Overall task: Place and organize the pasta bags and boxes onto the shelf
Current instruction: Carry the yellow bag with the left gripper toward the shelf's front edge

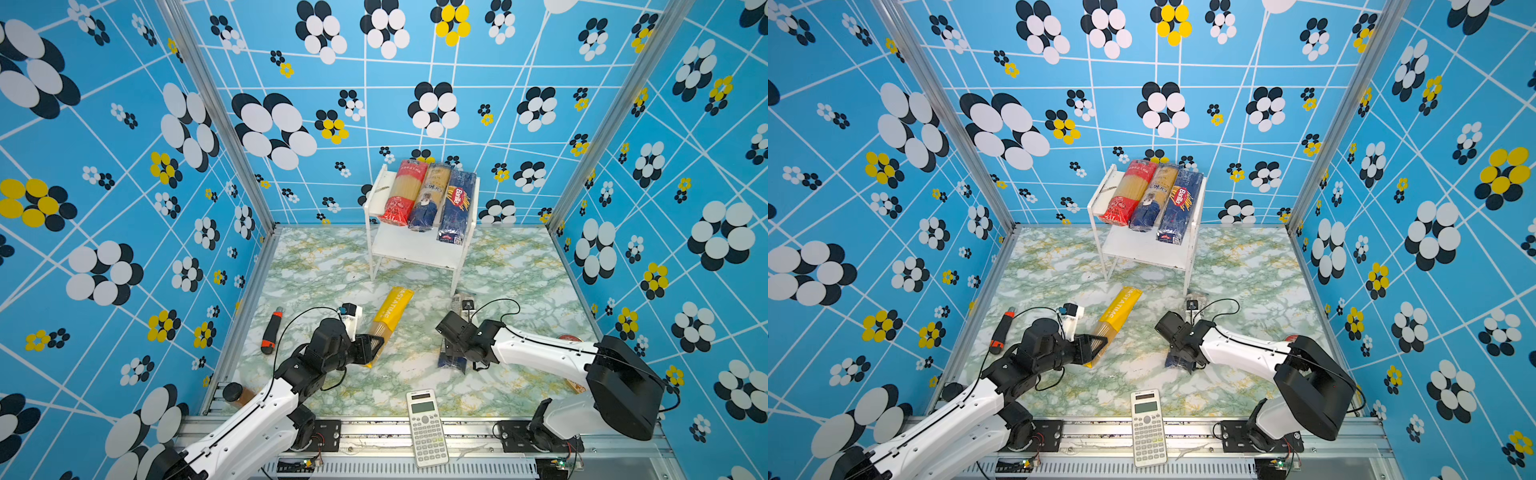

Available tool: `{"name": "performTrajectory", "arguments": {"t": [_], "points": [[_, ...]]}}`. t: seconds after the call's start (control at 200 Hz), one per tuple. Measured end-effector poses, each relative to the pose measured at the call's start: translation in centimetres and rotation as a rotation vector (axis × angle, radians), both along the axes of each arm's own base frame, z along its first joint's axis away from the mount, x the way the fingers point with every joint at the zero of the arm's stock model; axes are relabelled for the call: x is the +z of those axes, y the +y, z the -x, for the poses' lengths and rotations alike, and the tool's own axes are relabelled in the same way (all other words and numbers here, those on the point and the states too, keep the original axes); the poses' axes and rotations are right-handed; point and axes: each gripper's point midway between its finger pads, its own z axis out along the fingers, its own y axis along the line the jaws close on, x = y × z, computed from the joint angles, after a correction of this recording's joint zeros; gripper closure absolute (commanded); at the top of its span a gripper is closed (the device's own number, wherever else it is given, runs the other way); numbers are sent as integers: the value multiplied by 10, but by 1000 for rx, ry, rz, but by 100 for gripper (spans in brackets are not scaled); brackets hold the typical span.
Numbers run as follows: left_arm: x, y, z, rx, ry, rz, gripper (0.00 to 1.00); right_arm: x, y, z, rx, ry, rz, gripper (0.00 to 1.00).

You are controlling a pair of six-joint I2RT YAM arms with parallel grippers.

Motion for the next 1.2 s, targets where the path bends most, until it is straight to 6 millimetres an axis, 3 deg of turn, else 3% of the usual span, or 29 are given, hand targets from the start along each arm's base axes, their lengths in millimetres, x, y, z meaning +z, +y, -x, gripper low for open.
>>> {"name": "performTrajectory", "arguments": {"t": [0.485,0.855,1.2], "points": [[10,-1,-1,0,24,65,97,0,0,0,0,0,1,1],[55,-4,-16,-14,-74,42,98,0,0,0,0,1,2,1],[75,7,-30,-11,-163,-111,98,0,0,0,0,1,2,1]]}}
